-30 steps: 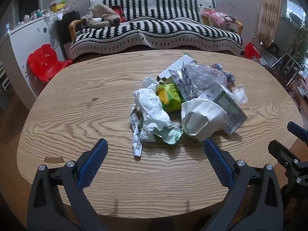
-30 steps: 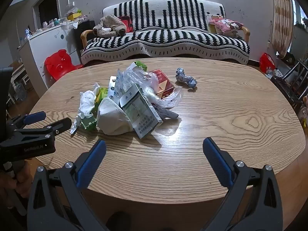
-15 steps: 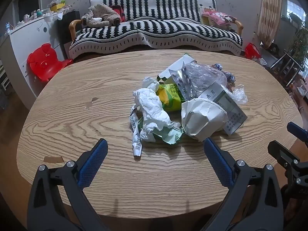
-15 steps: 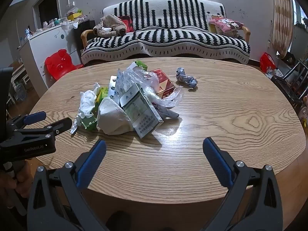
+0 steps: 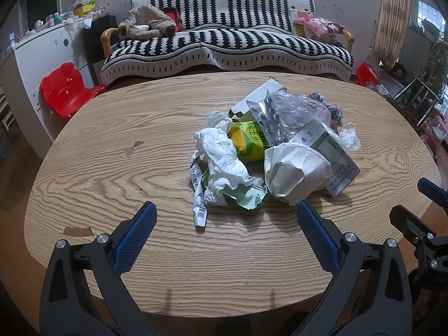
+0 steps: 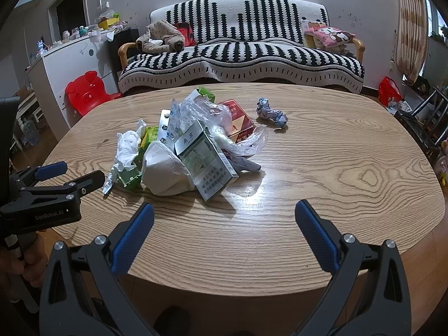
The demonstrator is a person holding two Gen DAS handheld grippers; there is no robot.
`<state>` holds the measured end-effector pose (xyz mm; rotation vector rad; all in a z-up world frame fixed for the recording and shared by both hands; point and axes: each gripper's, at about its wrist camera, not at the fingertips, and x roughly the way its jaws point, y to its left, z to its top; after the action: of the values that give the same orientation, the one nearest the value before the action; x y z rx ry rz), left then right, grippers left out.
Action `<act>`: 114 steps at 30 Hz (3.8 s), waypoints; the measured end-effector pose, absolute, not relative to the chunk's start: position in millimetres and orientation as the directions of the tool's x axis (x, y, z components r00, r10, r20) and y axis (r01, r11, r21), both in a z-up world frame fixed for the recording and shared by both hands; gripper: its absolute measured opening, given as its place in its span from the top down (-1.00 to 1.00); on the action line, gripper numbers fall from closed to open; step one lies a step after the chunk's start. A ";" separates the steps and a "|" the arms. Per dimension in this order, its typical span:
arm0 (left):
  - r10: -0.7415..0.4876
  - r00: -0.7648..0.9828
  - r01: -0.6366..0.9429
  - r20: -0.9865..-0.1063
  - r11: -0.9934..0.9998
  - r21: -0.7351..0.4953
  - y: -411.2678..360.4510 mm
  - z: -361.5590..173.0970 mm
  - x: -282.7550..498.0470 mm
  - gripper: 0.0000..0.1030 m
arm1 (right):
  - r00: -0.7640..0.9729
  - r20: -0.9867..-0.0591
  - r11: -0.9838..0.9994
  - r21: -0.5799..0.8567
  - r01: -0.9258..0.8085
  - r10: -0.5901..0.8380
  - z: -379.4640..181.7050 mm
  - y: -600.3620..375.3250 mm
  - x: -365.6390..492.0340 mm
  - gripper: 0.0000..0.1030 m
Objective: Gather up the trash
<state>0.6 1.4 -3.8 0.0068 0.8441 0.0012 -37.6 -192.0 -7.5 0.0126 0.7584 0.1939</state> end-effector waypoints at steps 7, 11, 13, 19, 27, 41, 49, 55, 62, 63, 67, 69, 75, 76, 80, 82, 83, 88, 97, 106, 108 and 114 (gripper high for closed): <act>0.004 0.664 0.002 -0.748 1.000 0.007 2.2 -2.3 0.8 -0.88 | 0.709 -0.682 0.982 0.081 -0.171 0.179 -7.8 -191.8 -38.0 -0.89; 0.004 0.664 0.002 -0.748 1.000 0.007 2.6 -2.6 0.8 -0.88 | 0.709 -0.682 0.982 0.081 -0.170 0.179 -8.0 -191.8 -38.0 -0.89; 0.004 0.664 0.002 -0.748 1.000 0.007 1.7 -0.4 1.5 -0.88 | 0.709 -0.682 0.982 0.081 -0.170 0.179 -8.0 -191.8 -38.0 -0.89; 0.004 0.664 0.002 -0.748 1.000 0.007 1.8 -0.5 1.6 -0.88 | 0.708 -0.683 0.982 0.082 -0.171 0.180 -7.9 -192.0 -38.0 -0.89; 0.005 0.665 0.002 -0.747 1.000 0.009 1.3 -0.3 0.9 -0.88 | 0.709 -0.682 0.982 0.081 -0.170 0.179 -7.3 -192.2 -38.4 -0.89; 0.007 0.665 0.000 -0.747 1.000 0.009 1.3 -0.5 0.7 -0.88 | 0.708 -0.683 0.982 0.081 -0.171 0.179 -8.4 -192.4 -37.8 -0.89; -0.001 0.665 -0.002 -0.746 1.000 -0.003 15.1 -2.2 0.6 -0.88 | 0.698 -0.690 0.980 0.094 -0.175 0.191 -10.3 -193.5 -35.9 -0.89; 0.002 0.643 -0.037 -0.766 0.999 -0.028 56.2 -9.5 4.4 -0.88 | 0.663 -0.708 0.970 0.165 -0.177 0.242 -17.9 -207.1 -19.5 -0.84; 0.046 0.561 -0.036 -0.827 0.999 0.031 92.8 -48.2 15.0 -0.88 | 0.606 -0.767 0.976 0.134 -0.172 0.212 -45.7 -217.5 17.8 -0.45; 0.041 0.556 -0.023 -0.830 0.999 0.034 93.2 -52.1 16.5 -0.88 | 0.589 -0.779 0.975 0.138 -0.174 0.215 -51.5 -217.6 22.2 -0.41; -0.010 0.538 0.036 -0.843 0.999 0.012 87.2 -60.4 28.6 -0.88 | 0.569 -0.793 0.971 0.118 -0.207 0.218 -63.7 -207.6 36.2 -0.34; -0.058 0.522 0.063 -0.851 0.998 -0.029 79.8 -63.7 39.2 -0.88 | 0.561 -0.795 0.967 0.122 -0.226 0.231 -65.7 -202.1 40.1 -0.31; -0.069 0.512 0.110 -0.856 0.994 -0.014 61.2 -75.0 56.3 -0.88 | 0.536 -0.798 0.955 0.164 -0.246 0.275 -72.2 -192.6 53.9 -0.15; -0.068 0.517 0.116 -0.853 0.993 -0.009 59.6 -75.5 57.5 -0.88 | 0.530 -0.800 0.954 0.175 -0.244 0.282 -73.4 -192.5 57.5 -0.10; -0.087 0.557 0.136 -0.826 0.991 -0.012 59.0 -76.4 59.7 -0.79 | 0.504 -0.788 0.933 0.267 -0.240 0.355 -79.4 -192.8 73.9 0.02; -0.061 0.573 0.141 -0.817 0.990 0.025 55.9 -77.5 59.4 -0.62 | 0.491 -0.776 0.918 0.310 -0.249 0.395 -81.2 -191.5 78.2 0.22; -0.066 0.582 0.150 -0.810 0.988 0.027 56.0 -76.6 61.2 -0.51 | 0.482 -0.775 0.912 0.325 -0.250 0.409 -82.3 -190.2 79.8 0.33; -0.057 0.597 0.147 -0.801 0.988 0.039 58.3 -70.8 60.3 0.47 | 0.481 -0.767 0.904 0.328 -0.275 0.425 -76.5 -182.7 73.5 0.64; 0.008 0.608 0.054 -0.794 0.997 0.052 80.5 -51.9 50.3 0.78 | 0.585 -0.700 0.912 0.311 -0.267 0.410 -43.4 -191.8 51.4 0.77; 0.009 0.654 0.003 -0.757 1.000 0.014 79.6 -27.2 41.4 0.78 | 0.655 -0.644 0.917 0.309 -0.251 0.396 -23.5 -204.0 37.3 0.77; -0.002 0.670 0.012 -0.742 1.000 0.008 69.3 -18.7 40.0 0.78 | 0.678 -0.623 0.919 0.309 -0.245 0.390 -14.4 -211.3 31.0 0.77; -0.098 0.702 0.121 -0.705 0.992 -0.018 13.7 2.6 31.4 0.77 | 0.769 -0.546 0.934 0.303 -0.189 0.333 17.3 -253.6 -8.5 0.77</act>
<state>31.4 13.7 2.6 0.0306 0.7826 -0.1221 -8.5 -253.6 17.3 0.2371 0.6339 0.2859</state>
